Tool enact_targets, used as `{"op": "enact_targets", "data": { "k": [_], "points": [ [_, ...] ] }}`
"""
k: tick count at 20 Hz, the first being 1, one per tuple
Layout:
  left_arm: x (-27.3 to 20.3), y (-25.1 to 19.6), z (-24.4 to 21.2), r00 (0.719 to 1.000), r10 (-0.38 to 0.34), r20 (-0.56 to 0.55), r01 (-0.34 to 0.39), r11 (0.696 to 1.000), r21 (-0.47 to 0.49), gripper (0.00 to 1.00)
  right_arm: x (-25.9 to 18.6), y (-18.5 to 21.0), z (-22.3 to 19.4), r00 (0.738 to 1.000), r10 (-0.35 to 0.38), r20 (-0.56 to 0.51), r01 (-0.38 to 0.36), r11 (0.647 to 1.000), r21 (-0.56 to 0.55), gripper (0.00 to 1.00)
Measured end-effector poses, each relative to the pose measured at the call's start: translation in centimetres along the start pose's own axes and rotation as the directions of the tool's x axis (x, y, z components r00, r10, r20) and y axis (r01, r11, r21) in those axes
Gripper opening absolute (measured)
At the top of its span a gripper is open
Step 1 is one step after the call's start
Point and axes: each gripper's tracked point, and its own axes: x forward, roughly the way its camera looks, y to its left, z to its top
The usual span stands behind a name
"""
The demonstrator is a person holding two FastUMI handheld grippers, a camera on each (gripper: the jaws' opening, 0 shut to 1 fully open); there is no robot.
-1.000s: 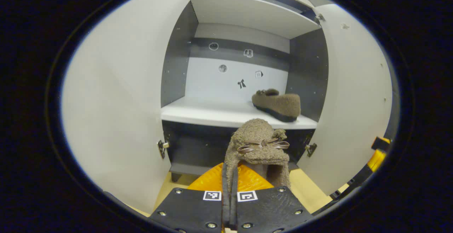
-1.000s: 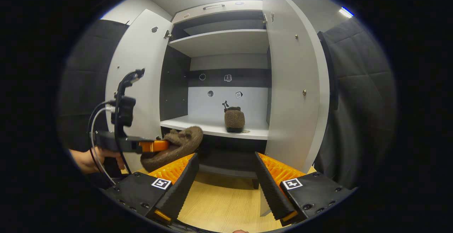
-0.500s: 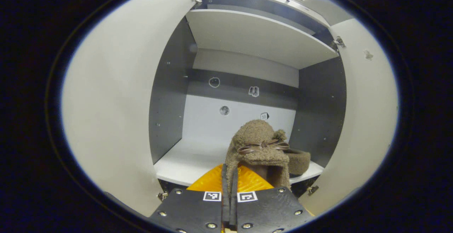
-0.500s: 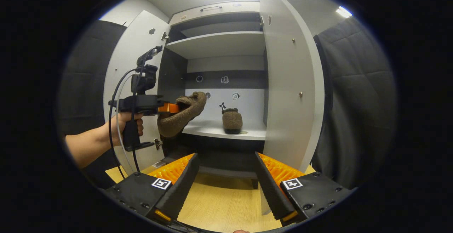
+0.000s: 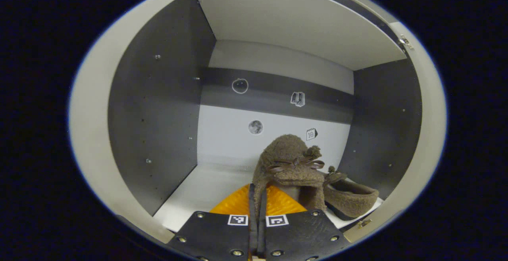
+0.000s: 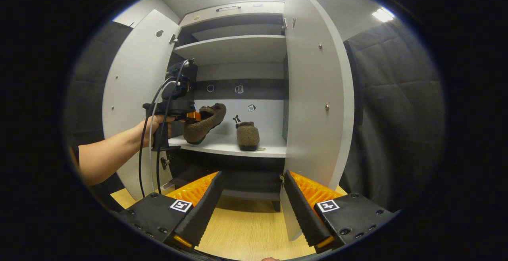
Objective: Grab one shoe with the right hand and put it into the shoe cabinet, grab the other shoe with the left hand and put it into the shoe cabinet; then close the right door with the right hand and the left door with the left hand.
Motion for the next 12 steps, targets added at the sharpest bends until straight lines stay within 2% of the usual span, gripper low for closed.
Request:
{"op": "enact_targets", "data": {
  "k": [2,3,4,6,8,10,12],
  "points": [
    [0.0,0.0,-0.7,0.999,0.004,-0.038,-0.003,1.000,0.017,0.01,0.4,0.3,-0.1,1.000,-0.016,-0.007,0.016,1.000,0.002,0.97],
    [-0.1,0.3,-0.9,0.998,0.020,-0.052,-0.018,1.000,0.025,0.07,0.6,0.4,-0.2,1.000,-0.022,-0.013,0.022,1.000,0.004,0.97],
    [0.0,0.4,-1.1,0.998,0.030,-0.060,-0.028,0.999,0.031,0.01,0.9,0.7,-0.3,0.999,-0.027,-0.018,0.027,1.000,0.007,0.97],
    [0.3,0.6,-1.3,0.997,0.042,-0.063,-0.040,0.999,0.032,0.01,1.3,1.4,-0.2,0.999,-0.034,-0.016,0.034,0.999,0.010,0.98],
    [0.8,0.2,-0.9,0.999,0.012,-0.039,-0.011,1.000,0.011,0.05,1.7,2.0,-0.2,0.999,-0.035,-0.013,0.035,0.999,0.009,0.97],
    [1.0,0.2,-0.9,1.000,-0.003,-0.027,0.003,1.000,0.003,0.14,1.8,2.7,0.0,1.000,-0.023,-0.008,0.023,1.000,0.015,0.98],
    [0.0,0.7,-0.2,1.000,0.020,-0.003,-0.020,1.000,0.013,0.44,1.5,3.2,0.3,1.000,0.000,-0.002,0.000,1.000,0.021,0.98]
  ]
}}
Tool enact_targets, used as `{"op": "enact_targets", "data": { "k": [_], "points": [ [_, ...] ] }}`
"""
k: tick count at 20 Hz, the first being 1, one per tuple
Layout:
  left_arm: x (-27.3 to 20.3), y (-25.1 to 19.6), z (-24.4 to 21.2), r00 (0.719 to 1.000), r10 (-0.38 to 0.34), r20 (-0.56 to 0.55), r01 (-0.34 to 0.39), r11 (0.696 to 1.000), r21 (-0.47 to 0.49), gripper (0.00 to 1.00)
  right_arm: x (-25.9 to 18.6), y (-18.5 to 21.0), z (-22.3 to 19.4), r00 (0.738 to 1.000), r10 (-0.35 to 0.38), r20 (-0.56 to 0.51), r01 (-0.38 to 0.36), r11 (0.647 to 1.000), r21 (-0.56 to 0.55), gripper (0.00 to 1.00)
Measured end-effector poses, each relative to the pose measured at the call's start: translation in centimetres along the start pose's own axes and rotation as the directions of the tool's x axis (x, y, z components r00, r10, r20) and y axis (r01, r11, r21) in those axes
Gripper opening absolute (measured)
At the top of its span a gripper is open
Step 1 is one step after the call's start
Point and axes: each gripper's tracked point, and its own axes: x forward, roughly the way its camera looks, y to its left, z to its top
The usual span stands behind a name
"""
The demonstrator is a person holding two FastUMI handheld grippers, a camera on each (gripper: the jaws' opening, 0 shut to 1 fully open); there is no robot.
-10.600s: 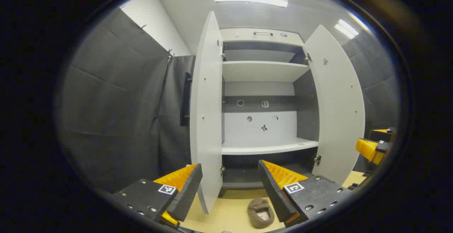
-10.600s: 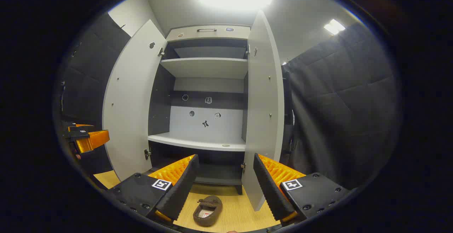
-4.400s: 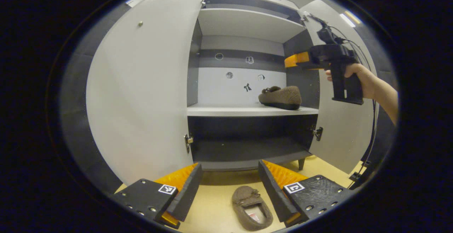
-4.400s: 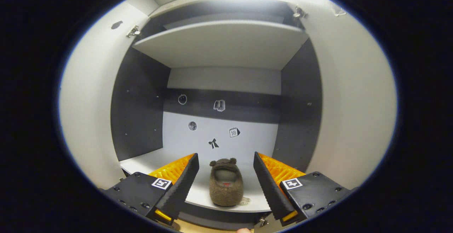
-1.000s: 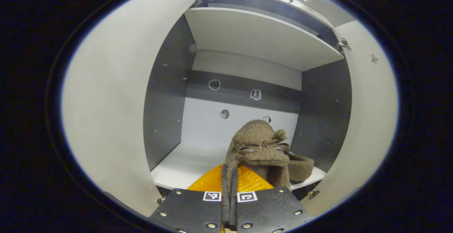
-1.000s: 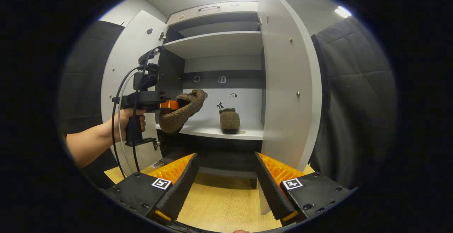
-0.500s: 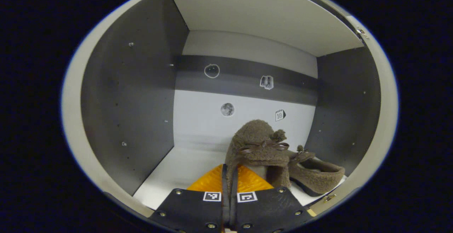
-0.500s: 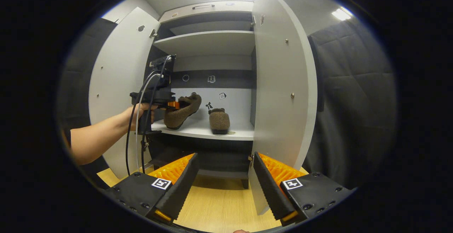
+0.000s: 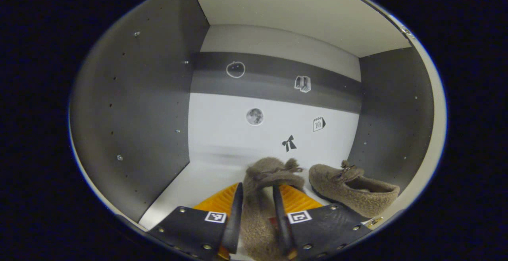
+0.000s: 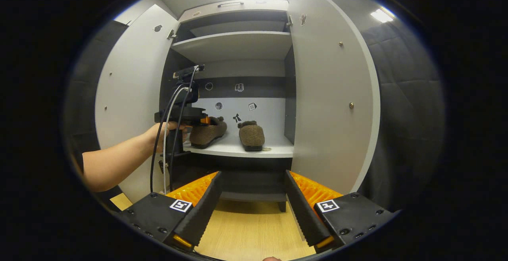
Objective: Grab one shoe with the right hand and put it into the shoe cabinet, grab the other shoe with the left hand and put it into the shoe cabinet; then close the right door with the right hand and the left door with the left hand.
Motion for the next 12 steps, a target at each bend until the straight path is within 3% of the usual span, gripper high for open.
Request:
{"op": "enact_targets", "data": {
  "k": [1,5,7,8,12],
  "points": [
    [-0.7,0.5,0.1,1.000,0.017,0.002,-0.017,1.000,0.006,0.59,-0.3,0.1,0.3,1.000,0.010,0.009,-0.010,1.000,-0.002,0.98],
    [-3.5,-0.2,1.9,0.997,-0.005,0.079,0.004,1.000,0.014,0.97,-1.8,-0.1,0.7,0.999,0.051,0.019,-0.051,0.999,-0.003,0.98],
    [-5.8,-0.5,2.8,0.994,0.005,0.105,-0.012,0.998,0.066,1.00,-2.9,-0.8,1.2,0.998,0.052,0.040,-0.052,0.999,-0.006,0.98],
    [-7.3,-1.0,3.7,0.991,0.005,0.133,-0.017,0.996,0.088,0.97,-3.5,-1.2,1.5,0.997,0.051,0.050,-0.051,0.999,-0.007,0.98],
    [-14.3,-3.0,4.9,0.982,-0.013,0.189,-0.002,0.997,0.076,1.00,-5.4,-3.3,2.4,0.996,0.038,0.075,-0.038,0.999,-0.005,0.98]
  ]
}}
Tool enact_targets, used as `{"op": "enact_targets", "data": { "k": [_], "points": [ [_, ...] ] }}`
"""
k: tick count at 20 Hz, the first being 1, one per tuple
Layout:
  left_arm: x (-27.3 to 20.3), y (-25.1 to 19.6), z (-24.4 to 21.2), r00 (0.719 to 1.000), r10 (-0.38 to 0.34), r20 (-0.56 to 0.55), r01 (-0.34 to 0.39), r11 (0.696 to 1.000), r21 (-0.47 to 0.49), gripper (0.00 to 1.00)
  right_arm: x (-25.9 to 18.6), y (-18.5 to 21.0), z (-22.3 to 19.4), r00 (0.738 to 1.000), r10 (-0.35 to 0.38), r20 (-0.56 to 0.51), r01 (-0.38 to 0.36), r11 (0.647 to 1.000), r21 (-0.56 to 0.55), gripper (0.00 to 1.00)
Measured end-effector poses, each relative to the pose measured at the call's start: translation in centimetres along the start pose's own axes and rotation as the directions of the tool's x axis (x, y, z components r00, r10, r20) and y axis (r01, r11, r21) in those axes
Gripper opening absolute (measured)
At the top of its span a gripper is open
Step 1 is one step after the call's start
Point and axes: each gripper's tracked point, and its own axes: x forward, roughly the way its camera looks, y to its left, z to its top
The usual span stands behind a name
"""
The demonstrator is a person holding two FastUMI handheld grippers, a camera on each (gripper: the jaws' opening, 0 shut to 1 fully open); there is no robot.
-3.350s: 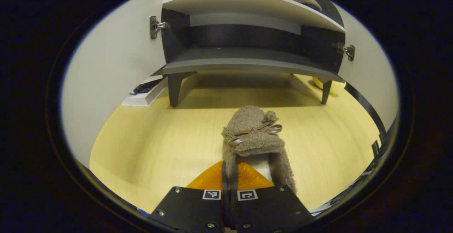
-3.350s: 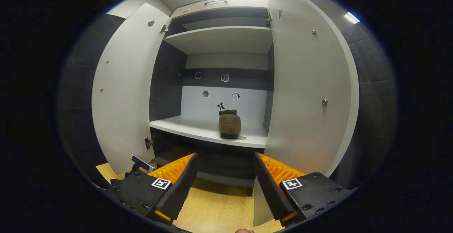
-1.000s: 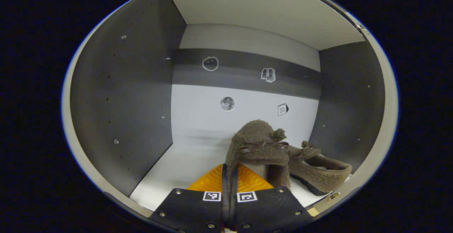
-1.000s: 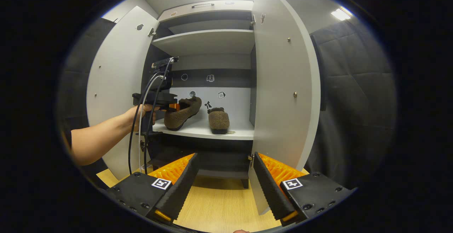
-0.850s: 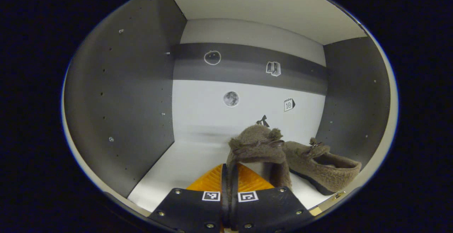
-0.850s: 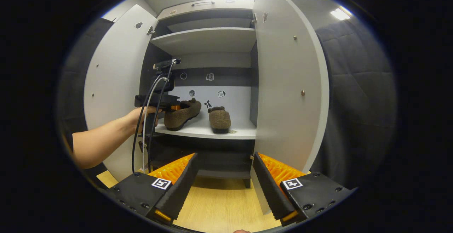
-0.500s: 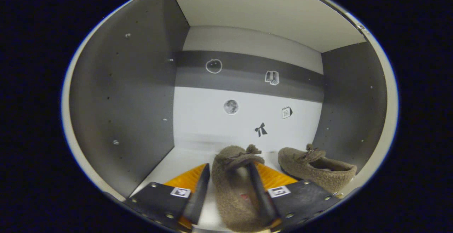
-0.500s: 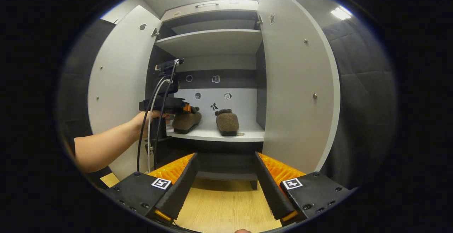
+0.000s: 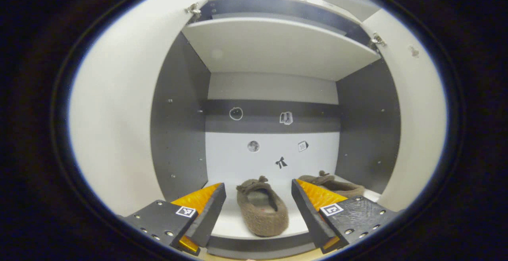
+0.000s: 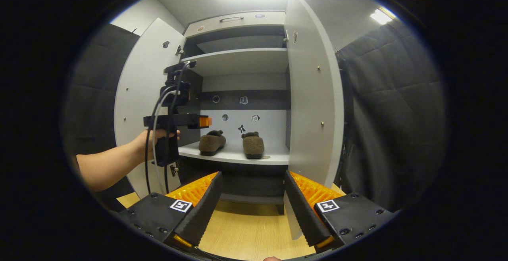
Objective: Grab one shoe with the right hand and put it into the shoe cabinet, grab the other shoe with the left hand and put it into the shoe cabinet; then close the right door with the right hand and the left door with the left hand.
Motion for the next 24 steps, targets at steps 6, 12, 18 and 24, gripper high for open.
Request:
{"op": "enact_targets", "data": {
  "k": [6,12,18,24],
  "points": [
    [-8.3,-0.5,1.5,0.999,0.013,0.043,-0.013,1.000,0.016,0.98,-2.5,-3.7,1.6,0.999,-0.034,0.037,0.034,0.999,-0.001,0.97],
    [-15.8,0.0,2.5,0.998,0.030,0.052,-0.032,0.999,0.044,1.00,-4.4,-8.2,3.4,0.993,-0.096,0.063,0.095,0.995,0.018,0.97],
    [-22.5,1.2,2.2,0.995,0.066,0.069,-0.069,0.997,0.045,1.00,-5.0,-14.0,4.8,0.974,-0.216,0.071,0.213,0.976,0.046,0.98],
    [-27.6,4.3,0.6,0.989,0.146,0.028,-0.147,0.988,0.039,1.00,-3.4,-18.6,6.0,0.943,-0.327,0.062,0.326,0.945,0.031,0.97]
  ]
}}
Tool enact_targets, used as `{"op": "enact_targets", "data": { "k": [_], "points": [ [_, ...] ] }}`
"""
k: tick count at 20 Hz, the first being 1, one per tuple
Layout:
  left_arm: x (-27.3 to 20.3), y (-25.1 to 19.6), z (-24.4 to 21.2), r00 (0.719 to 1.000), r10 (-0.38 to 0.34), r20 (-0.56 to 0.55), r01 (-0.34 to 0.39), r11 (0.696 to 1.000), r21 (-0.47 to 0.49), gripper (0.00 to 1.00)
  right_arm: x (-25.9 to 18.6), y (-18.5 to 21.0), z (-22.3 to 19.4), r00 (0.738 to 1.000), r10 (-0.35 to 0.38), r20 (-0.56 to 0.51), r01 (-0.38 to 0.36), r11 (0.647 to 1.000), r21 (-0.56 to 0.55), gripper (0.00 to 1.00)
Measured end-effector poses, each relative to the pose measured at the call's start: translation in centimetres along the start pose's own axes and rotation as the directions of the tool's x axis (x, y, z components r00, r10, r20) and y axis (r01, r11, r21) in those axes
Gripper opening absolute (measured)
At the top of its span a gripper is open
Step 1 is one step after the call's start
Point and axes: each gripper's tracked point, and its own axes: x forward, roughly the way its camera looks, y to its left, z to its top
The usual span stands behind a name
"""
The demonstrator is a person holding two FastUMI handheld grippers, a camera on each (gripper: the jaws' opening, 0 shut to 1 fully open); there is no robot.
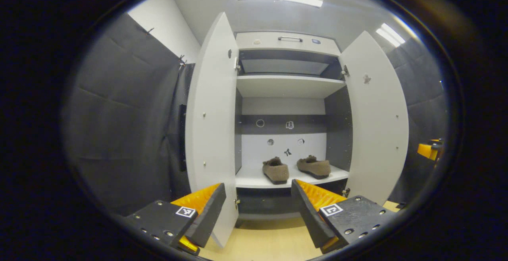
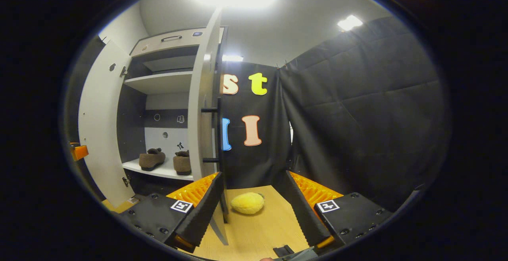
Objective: Grab one shoe with the right hand and put it into the shoe cabinet, grab the other shoe with the left hand and put it into the shoe cabinet; then close the right door with the right hand and the left door with the left hand.
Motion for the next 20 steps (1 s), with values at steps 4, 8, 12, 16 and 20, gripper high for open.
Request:
{"op": "enact_targets", "data": {
  "k": [4,8,12,16,20],
  "points": [
    [-2.0,3.2,0.1,0.998,0.068,-0.003,-0.068,0.998,0.007,1.00,3.4,-0.9,1.2,0.998,-0.061,-0.006,0.061,0.997,0.039,0.97],
    [-3.1,6.8,0.7,0.990,0.144,0.001,-0.144,0.990,0.009,0.96,5.5,-0.2,1.7,0.998,-0.067,-0.006,0.067,0.994,0.081,0.97],
    [-3.6,10.1,1.0,0.977,0.214,0.001,-0.214,0.977,-0.003,1.00,6.5,1.5,1.7,0.999,-0.053,0.001,0.053,0.998,0.043,0.96],
    [-3.5,12.2,1.4,0.967,0.254,0.011,-0.254,0.967,-0.016,1.00,5.4,3.0,2.0,1.000,-0.009,0.009,0.009,1.000,0.023,0.96],
    [-2.4,13.0,1.4,0.965,0.261,0.010,-0.260,0.965,-0.032,0.97,4.8,5.1,1.7,0.999,0.039,0.010,-0.040,0.998,0.047,0.96]
  ]
}}
